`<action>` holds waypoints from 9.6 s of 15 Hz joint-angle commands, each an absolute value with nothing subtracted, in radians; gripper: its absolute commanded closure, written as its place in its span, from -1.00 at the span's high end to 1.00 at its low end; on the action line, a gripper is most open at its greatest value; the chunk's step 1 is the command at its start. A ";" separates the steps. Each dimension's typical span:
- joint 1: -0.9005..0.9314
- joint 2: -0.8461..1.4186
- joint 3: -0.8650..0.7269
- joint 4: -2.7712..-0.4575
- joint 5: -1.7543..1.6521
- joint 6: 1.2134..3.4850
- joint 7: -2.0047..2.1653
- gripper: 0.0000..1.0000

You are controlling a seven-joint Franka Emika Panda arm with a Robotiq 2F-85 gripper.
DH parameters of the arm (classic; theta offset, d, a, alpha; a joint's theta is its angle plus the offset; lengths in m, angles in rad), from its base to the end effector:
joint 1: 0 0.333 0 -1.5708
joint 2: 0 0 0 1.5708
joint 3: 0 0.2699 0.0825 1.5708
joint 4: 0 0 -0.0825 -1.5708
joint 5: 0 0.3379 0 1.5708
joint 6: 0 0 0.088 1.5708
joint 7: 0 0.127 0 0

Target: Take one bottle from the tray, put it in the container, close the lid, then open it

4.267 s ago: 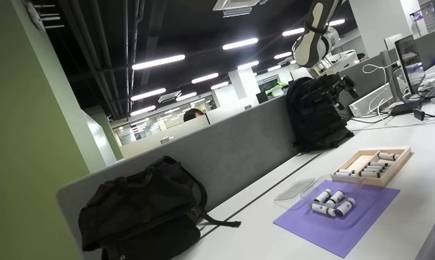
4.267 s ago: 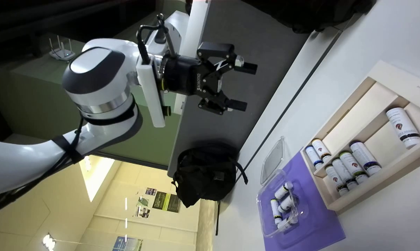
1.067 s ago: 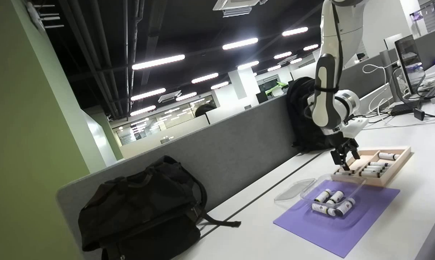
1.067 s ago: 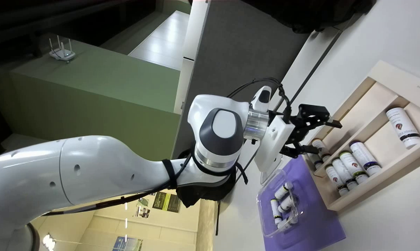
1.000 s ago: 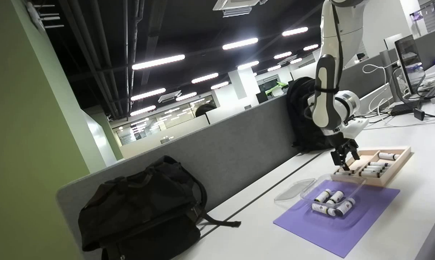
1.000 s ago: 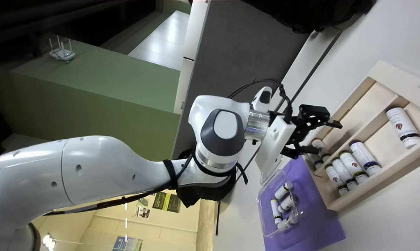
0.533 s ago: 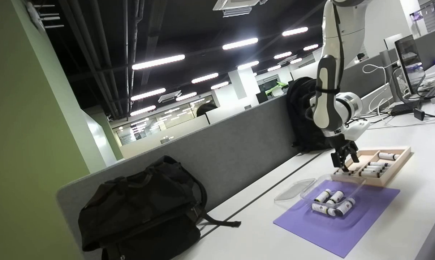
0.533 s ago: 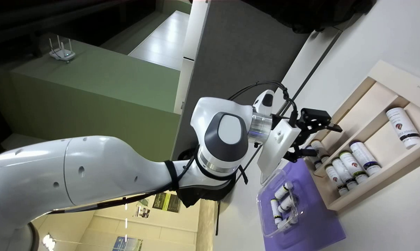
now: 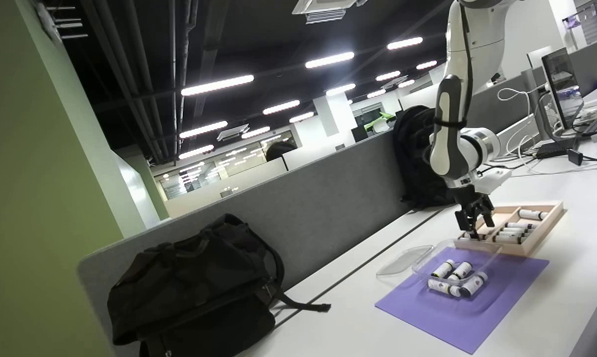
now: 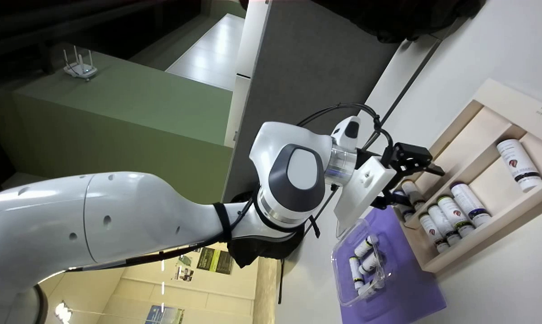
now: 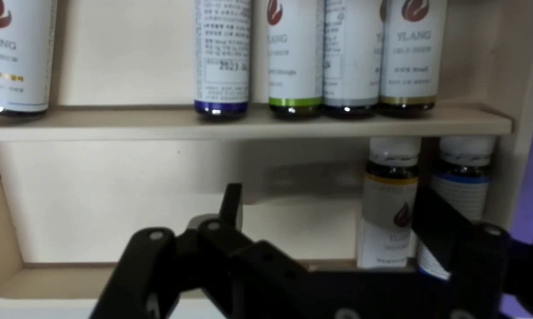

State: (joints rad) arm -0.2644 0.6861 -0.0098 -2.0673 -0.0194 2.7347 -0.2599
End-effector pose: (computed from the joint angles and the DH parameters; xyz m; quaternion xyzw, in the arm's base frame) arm 0.5051 -0.1419 0.0794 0.9999 0.0029 -0.0108 0.0042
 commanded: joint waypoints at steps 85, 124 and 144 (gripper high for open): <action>-0.367 0.887 0.117 -1.345 0.483 1.981 -0.628 1.00; -0.430 1.368 0.269 -0.901 0.653 1.747 -0.652 1.00; -0.443 1.401 0.313 -0.865 0.728 1.646 -0.604 1.00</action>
State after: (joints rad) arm -0.4395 1.3823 0.2975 -0.9172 0.7153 1.6887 -0.6391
